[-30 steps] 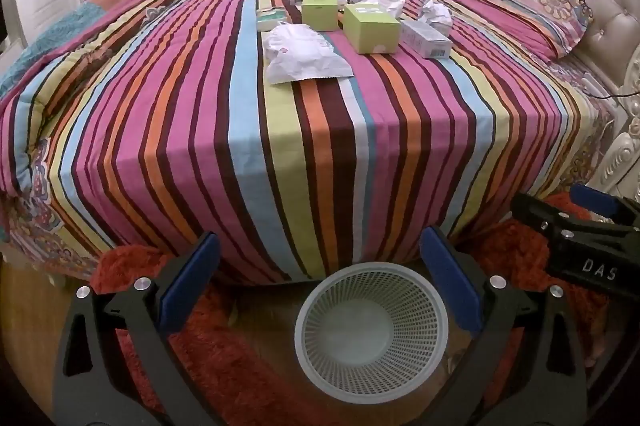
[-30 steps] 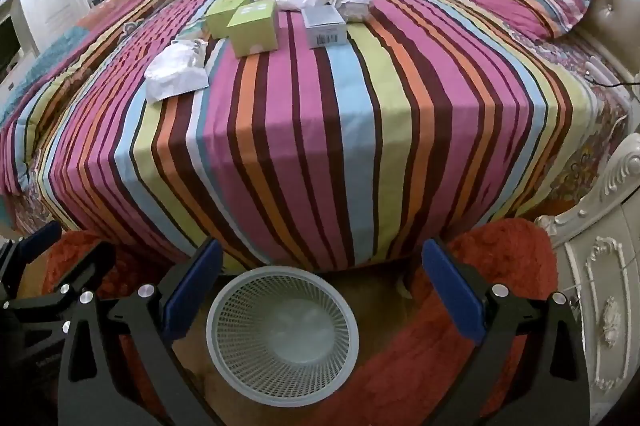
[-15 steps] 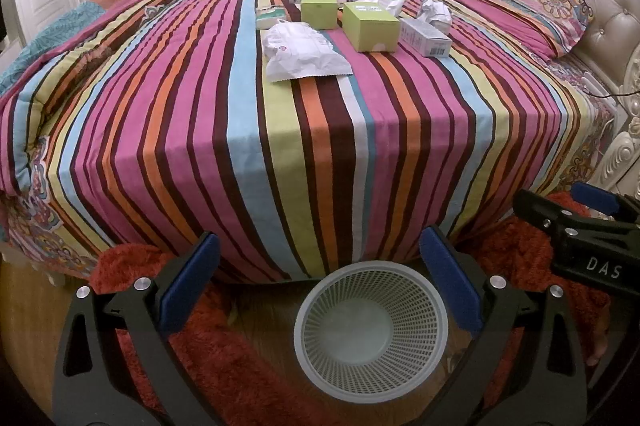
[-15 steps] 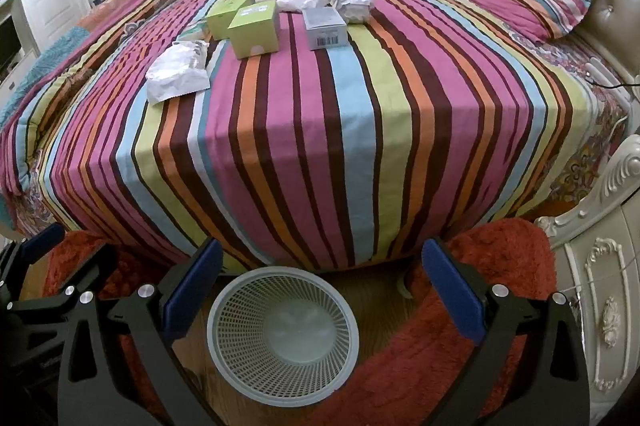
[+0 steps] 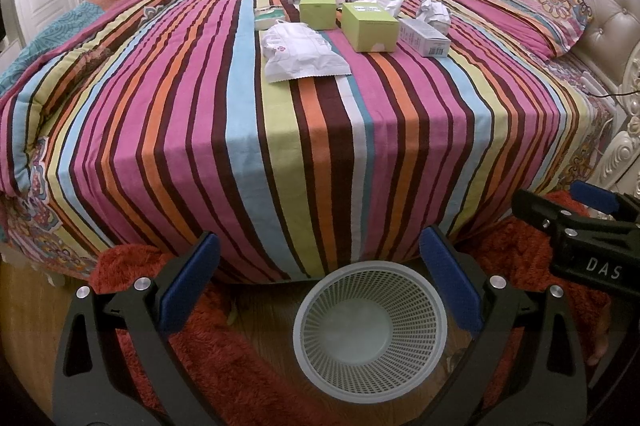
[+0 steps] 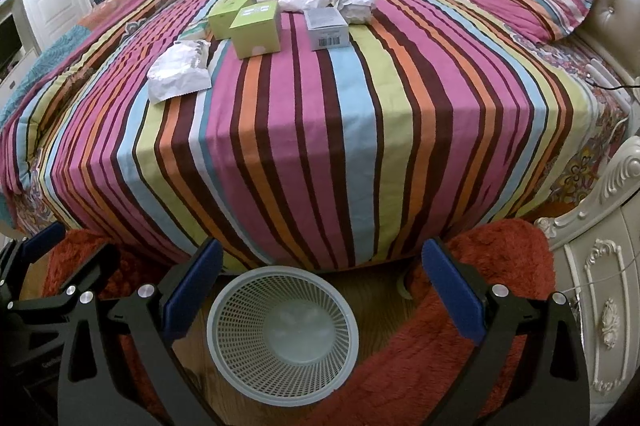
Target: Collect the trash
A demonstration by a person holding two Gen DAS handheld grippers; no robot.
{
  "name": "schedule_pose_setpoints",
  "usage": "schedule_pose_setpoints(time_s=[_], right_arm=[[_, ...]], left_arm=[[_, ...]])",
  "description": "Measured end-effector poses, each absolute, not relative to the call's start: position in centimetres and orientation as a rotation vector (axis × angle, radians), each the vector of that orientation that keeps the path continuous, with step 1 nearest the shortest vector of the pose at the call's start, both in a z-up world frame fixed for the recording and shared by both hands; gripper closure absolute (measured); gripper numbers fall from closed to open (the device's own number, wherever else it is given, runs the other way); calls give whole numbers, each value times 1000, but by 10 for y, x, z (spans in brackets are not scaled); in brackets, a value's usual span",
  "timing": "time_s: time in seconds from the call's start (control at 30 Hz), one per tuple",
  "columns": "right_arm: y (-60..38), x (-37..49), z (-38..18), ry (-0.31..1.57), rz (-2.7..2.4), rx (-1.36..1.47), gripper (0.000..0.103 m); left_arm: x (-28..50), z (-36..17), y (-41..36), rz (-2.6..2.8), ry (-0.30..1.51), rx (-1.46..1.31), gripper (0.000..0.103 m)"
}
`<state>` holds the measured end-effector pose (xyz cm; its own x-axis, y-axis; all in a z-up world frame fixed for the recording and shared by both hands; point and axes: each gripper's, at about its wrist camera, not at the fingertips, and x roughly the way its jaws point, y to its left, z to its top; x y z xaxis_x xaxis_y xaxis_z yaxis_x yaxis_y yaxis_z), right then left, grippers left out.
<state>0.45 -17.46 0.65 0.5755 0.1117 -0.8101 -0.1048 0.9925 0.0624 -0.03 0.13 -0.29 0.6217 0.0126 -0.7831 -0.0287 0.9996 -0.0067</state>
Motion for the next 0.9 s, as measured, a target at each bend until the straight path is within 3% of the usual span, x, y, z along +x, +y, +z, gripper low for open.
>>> schedule_pose_setpoints(time_s=[0.9], right_arm=[[-175,5,8,947,127,6,8]], left_arm=[[-1,-3,1,24,900,-19,6]])
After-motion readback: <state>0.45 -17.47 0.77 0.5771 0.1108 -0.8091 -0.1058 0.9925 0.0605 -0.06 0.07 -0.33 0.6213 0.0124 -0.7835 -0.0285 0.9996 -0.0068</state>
